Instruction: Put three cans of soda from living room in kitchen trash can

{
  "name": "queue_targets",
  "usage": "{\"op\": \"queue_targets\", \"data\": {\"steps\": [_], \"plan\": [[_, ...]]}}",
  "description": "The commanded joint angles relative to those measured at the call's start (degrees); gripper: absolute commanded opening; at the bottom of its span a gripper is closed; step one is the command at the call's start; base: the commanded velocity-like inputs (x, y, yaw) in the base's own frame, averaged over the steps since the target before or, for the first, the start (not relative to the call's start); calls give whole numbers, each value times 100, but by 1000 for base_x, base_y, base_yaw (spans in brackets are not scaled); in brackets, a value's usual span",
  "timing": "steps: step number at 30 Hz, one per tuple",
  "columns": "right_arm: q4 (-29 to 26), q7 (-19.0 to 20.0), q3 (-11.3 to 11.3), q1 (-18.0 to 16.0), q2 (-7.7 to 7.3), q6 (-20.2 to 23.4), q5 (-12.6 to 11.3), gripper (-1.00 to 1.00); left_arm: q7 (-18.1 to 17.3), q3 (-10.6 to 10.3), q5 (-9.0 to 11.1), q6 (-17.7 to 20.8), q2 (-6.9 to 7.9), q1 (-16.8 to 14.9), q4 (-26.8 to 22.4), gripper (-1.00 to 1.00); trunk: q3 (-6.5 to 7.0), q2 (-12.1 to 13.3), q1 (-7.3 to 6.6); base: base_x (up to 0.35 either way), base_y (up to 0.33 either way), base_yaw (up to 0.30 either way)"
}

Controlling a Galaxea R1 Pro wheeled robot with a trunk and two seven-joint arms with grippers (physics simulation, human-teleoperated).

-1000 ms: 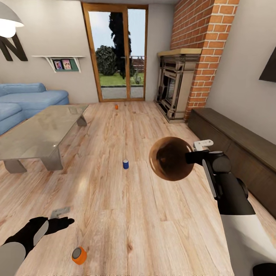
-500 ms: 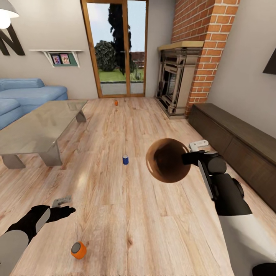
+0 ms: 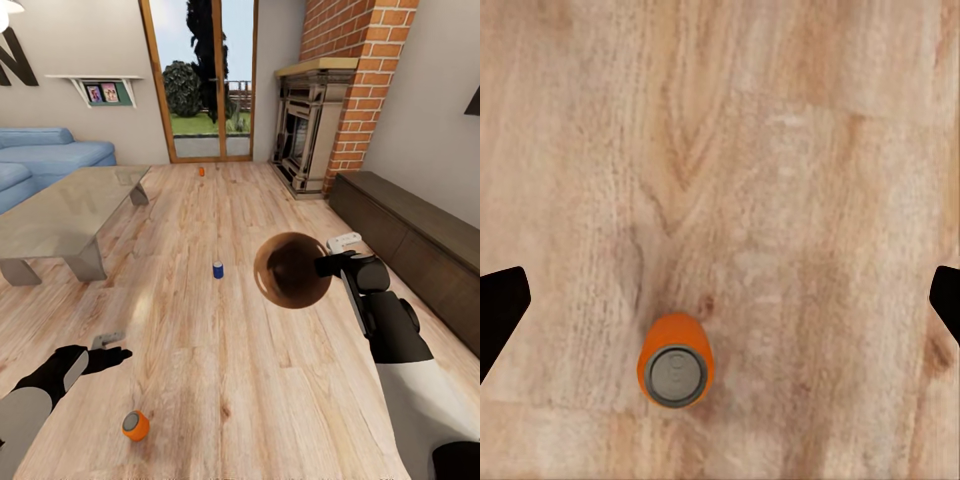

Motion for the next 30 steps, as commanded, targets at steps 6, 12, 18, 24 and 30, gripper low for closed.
{"op": "queue_targets", "data": {"steps": [6, 12, 18, 24, 30], "plan": [[-11, 17, 6, -20, 5, 0, 50, -100, 5, 0, 1, 0, 1, -3, 5, 100, -162, -243, 131, 0, 0, 0], [-10, 14, 9, -22, -1, 0, 54, -100, 8, 4, 6, -8, 4, -3, 7, 100, -325, -484, 263, 0, 0, 0], [-4, 13, 14, -15, -22, 0, 54, -100, -30, 27, 9, -9, 7, 2, 7, 100, -487, -724, 395, 0, 0, 0], [1, 13, 9, -15, -40, 0, 54, -100, -64, 34, 9, -10, 7, 5, 7, 100, -649, -965, 527, 0, 0, 0], [27, 8, 14, -14, -38, 0, 61, -100, -83, 35, 29, -9, 15, 6, 7, 100, -812, -1205, 659, 0, 0, 0]]}}
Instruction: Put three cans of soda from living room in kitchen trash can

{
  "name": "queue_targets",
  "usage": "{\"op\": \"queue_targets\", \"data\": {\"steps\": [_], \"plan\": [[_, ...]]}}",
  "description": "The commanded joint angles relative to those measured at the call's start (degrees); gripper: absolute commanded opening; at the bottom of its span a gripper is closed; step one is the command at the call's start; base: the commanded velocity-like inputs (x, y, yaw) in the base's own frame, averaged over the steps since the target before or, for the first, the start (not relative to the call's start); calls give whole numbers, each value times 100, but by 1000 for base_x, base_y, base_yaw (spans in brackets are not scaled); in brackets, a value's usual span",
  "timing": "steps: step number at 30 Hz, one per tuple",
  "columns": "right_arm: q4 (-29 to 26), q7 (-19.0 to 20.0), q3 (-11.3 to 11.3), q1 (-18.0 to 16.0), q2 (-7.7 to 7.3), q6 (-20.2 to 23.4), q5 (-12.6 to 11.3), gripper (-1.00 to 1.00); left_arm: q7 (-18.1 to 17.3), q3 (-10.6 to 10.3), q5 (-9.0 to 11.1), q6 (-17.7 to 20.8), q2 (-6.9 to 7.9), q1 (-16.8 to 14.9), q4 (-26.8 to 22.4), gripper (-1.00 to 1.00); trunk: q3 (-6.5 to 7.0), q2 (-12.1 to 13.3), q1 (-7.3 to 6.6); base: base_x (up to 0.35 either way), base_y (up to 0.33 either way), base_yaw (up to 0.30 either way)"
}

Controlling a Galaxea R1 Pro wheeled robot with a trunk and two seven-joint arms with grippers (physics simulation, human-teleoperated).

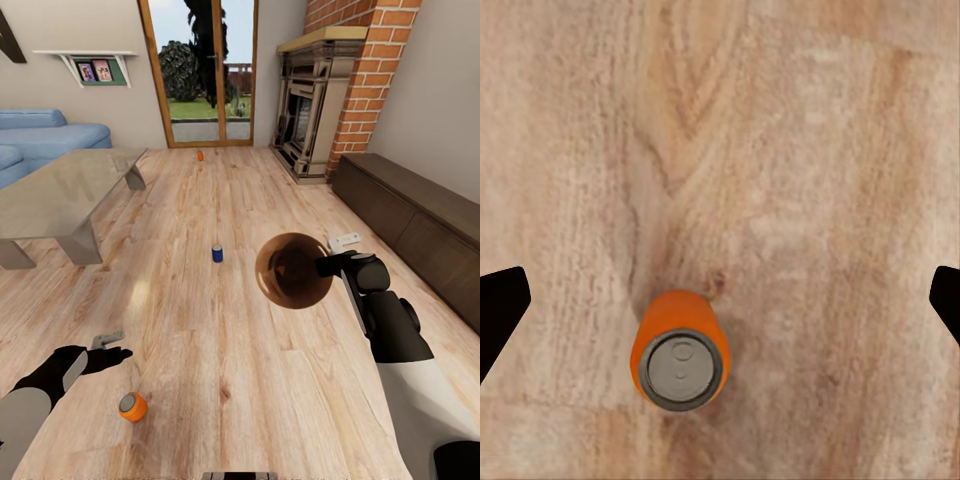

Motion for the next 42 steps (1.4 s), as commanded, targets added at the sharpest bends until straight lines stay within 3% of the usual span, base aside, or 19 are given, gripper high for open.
{"op": "queue_targets", "data": {"steps": [1, 20, 32, 42], "plan": [[-14, 20, -5, -3, -3, 0, 16, -100, 0, 1, 2, 0, 0, 0, 0, 100, -27, -42, 21, 0, 0, 0], [35, 16, -15, -2, -23, 0, 66, -100, -2, 1, 9, 0, 1, 8, -14, 100, -541, -804, 439, 0, 0, 0], [36, 16, -2, -1, -16, 0, 228, -100, -6, -10, 11, -23, 1, 15, -69, 100, -578, -804, 439, 0, 0, 0], [36, 16, -1, 3, -24, 0, 231, -100, -5, -16, 7, -31, 1, 17, -70, 100, -852, -818, 465, 0, 0, 0]]}}
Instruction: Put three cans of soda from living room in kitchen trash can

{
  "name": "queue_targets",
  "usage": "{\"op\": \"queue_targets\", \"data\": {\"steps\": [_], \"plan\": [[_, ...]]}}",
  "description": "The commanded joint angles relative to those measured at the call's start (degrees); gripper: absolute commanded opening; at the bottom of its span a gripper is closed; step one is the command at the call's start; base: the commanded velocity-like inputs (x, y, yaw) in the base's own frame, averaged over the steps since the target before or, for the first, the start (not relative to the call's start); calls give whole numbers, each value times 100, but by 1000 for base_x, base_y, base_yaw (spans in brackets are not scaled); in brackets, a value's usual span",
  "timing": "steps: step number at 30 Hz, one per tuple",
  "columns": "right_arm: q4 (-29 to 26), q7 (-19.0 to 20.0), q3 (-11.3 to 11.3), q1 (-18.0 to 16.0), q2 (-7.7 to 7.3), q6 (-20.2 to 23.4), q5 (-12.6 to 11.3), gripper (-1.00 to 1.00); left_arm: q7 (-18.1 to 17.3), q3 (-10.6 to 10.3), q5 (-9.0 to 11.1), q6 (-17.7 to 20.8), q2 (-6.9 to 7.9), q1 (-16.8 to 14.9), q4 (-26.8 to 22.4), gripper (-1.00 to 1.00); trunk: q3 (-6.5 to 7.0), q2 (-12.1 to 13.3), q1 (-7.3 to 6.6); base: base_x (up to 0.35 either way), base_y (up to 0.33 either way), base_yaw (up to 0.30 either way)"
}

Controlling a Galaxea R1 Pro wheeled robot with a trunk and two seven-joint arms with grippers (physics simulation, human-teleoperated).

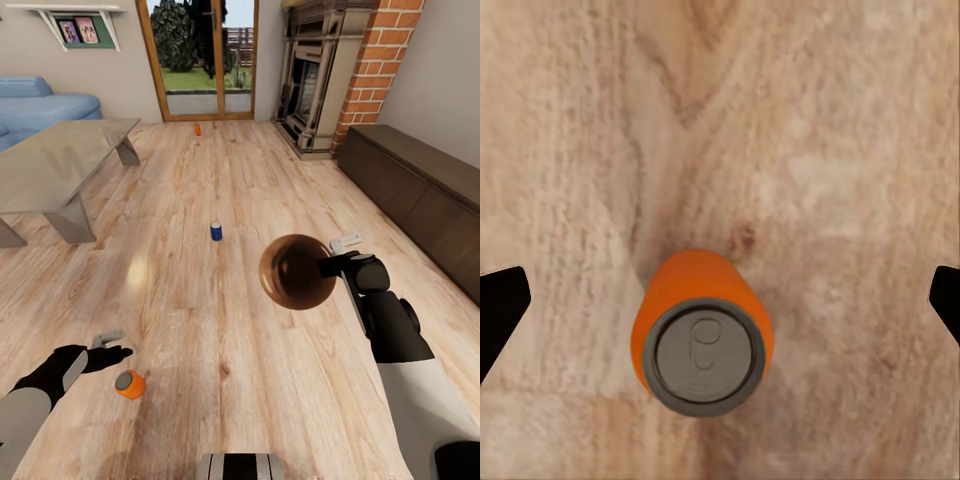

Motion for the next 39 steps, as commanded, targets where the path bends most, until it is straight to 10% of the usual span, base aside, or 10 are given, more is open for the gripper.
{"op": "queue_targets", "data": {"steps": [1, 39], "plan": [[-18, 21, -2, -2, 1, 0, -12, -100, -1, 0, 1, -1, 0, 0, 0, 100, -31, -2, 1, 0, 0, 0], [0, 17, -2, 18, 4, 0, 113, -100, 3, 0, -8, -40, -8, 0, -12, 100, -771, -30, 55, 0, 0, 0]]}}
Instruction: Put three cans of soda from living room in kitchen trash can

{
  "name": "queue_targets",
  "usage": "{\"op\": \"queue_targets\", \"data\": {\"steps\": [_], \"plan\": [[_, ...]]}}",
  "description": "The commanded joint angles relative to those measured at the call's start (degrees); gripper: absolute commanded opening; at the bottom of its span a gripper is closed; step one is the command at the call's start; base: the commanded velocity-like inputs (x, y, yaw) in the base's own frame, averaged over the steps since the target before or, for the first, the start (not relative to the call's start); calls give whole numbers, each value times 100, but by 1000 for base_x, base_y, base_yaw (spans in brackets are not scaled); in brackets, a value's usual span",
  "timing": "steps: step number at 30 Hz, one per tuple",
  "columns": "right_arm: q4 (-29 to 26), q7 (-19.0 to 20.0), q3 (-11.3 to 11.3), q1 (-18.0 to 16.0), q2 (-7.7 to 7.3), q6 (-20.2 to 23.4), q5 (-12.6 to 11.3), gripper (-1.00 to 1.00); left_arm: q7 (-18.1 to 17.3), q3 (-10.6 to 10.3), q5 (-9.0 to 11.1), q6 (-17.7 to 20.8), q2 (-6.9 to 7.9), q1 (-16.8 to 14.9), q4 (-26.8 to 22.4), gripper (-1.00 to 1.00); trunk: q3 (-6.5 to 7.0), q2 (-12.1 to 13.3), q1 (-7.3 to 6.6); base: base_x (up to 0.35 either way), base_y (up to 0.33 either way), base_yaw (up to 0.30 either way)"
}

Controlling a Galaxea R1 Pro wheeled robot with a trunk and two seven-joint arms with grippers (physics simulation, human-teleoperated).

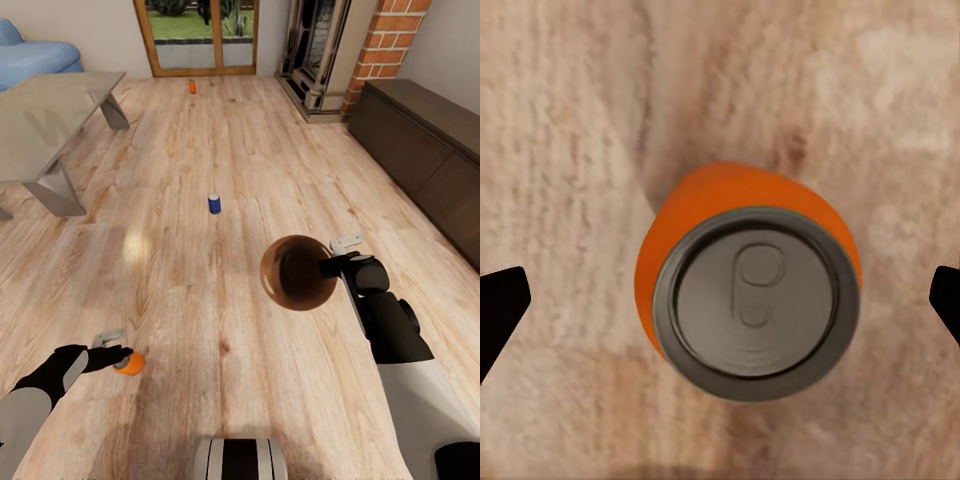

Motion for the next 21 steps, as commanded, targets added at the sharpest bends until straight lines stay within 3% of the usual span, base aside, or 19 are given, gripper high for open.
{"op": "queue_targets", "data": {"steps": [1, 5, 21], "plan": [[-11, 20, -3, -3, 7, 0, 71, -100, -2, 0, 2, 1, 0, 0, -1, 100, -25, -2, 1, 0, 0, 0], [-11, 30, -9, -3, 32, 0, 222, -100, -5, 0, 6, 4, -2, 0, 3, 100, -133, -8, 11, 0, 0, 0], [-11, 33, -12, 6, -2, 0, 290, -100, 1, 0, 1, -10, -10, 0, -5, 100, -170, -8, 11, 10, -2, 0]]}}
